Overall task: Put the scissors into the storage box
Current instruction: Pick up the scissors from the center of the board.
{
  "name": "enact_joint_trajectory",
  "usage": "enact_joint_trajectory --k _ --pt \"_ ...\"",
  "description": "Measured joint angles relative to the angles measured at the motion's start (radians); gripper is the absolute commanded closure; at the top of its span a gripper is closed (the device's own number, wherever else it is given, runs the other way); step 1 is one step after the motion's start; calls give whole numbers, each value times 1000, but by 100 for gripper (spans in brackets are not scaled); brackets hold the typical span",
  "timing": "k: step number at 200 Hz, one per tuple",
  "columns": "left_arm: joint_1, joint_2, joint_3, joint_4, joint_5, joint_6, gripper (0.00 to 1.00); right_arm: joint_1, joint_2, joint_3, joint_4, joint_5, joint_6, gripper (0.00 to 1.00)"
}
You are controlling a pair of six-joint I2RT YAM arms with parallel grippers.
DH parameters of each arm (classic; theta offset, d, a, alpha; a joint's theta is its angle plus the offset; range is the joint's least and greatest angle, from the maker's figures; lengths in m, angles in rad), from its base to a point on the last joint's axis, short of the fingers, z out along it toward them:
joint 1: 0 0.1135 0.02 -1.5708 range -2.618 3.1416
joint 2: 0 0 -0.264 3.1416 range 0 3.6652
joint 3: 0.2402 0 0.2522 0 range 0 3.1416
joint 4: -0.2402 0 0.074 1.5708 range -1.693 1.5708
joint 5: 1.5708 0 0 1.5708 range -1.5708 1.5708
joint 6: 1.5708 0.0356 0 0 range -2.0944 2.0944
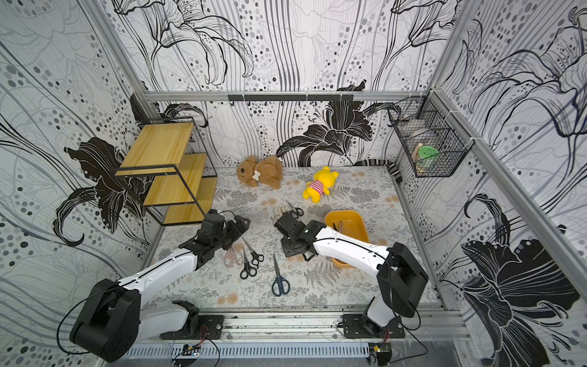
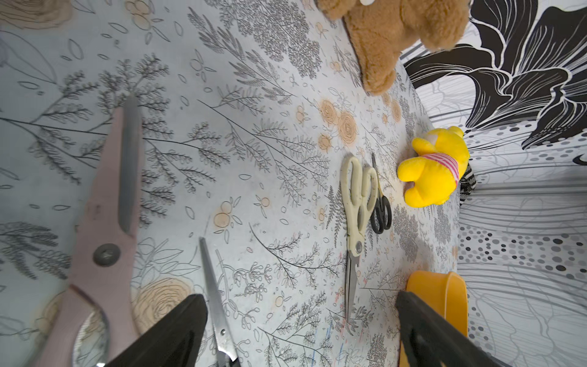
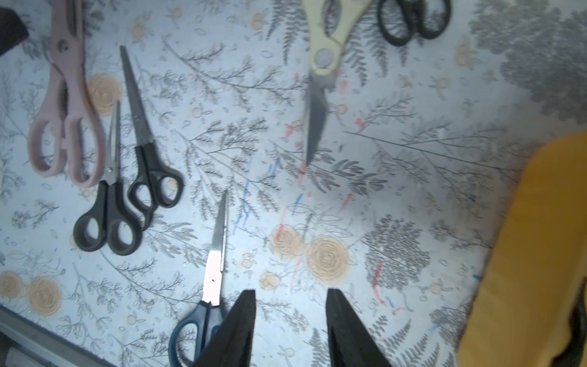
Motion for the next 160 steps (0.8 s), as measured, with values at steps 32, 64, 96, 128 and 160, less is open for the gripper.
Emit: enact_joint_trajectory --k 32,64,96,128,160 --pt "31 -27 -23 -10 -8 1 3 92 79 32 22 19 -4 58" --pt "51 -34 -33 -21 -16 1 3 142 150 62 30 27 -4 58" --pt "56 -34 -37 -21 -23 -2 3 172 183 66 16 26 2 59" --pt "57 -34 -44 -17 -27 -5 3 192 165 10 9 8 53 59" --pt "57 -34 -66 -6 -27 -10 3 199 126 -82 -19 -22 103 62"
